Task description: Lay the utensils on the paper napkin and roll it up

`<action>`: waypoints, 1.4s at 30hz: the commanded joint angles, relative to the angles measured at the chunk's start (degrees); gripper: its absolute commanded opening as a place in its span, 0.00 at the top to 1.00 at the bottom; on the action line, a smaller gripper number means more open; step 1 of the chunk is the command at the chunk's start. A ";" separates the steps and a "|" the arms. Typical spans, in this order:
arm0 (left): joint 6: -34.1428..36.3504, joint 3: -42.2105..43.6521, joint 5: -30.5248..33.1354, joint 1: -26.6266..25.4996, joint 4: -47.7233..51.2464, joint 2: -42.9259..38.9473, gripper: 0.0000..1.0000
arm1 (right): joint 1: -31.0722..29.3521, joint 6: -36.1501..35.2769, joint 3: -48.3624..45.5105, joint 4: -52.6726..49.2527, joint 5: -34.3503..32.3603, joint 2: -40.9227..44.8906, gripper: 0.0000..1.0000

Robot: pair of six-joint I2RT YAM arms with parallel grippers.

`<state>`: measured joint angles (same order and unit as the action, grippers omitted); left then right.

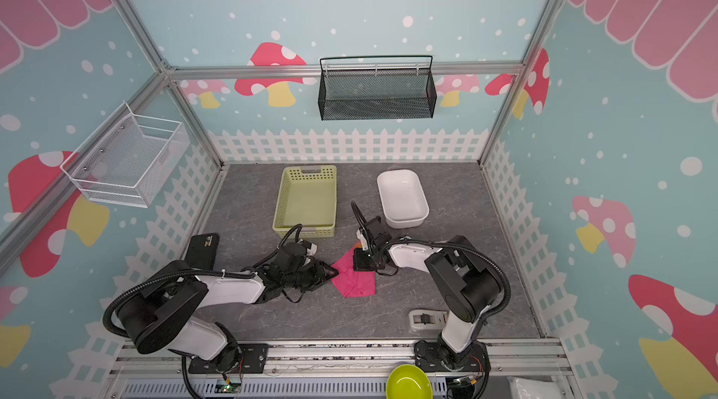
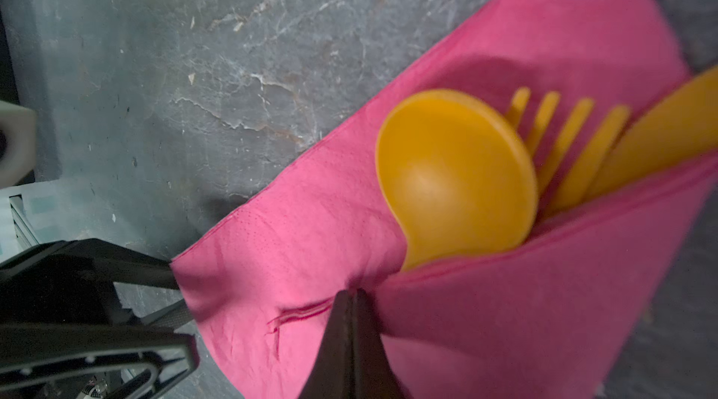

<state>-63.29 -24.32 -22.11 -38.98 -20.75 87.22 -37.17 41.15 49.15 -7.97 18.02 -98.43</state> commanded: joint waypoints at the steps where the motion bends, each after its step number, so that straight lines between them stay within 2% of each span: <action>1: -3.93 2.42 -0.40 -1.21 0.88 1.40 0.58 | 0.03 -0.28 -1.93 -5.83 -1.75 -1.32 1.00; 8: -9.02 4.84 -2.13 -3.12 -9.08 4.41 0.57 | 0.07 -0.32 -1.77 -5.83 -1.68 -1.48 1.00; 11: -8.34 4.22 -1.46 -2.62 -8.27 4.76 0.57 | 0.07 -0.28 -1.68 -5.89 -1.73 -1.37 1.00; 13: -6.61 3.10 -0.52 -1.80 -5.67 4.29 0.57 | 0.05 -0.28 -1.77 -5.89 -1.74 -1.32 1.00; 17: 1.95 -1.56 5.19 -0.59 9.14 1.30 0.57 | 0.08 -0.32 -1.70 -5.93 -1.59 -1.15 1.00; 20: 6.02 -4.15 7.23 0.28 15.19 -0.76 0.59 | 0.05 -0.39 -1.57 -6.16 -1.52 -1.10 1.00; 26: 10.23 -7.39 7.10 1.36 20.41 -1.01 0.71 | 0.07 -0.67 -1.24 -6.53 -1.76 -1.14 1.00; 42: 12.66 -12.50 3.43 0.88 21.53 -1.99 0.95 | 0.03 -0.72 -1.07 -6.42 -1.22 -1.41 1.00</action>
<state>-51.68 -34.65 -17.78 -37.95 -0.62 86.65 -37.17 40.88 49.17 -8.03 18.06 -98.43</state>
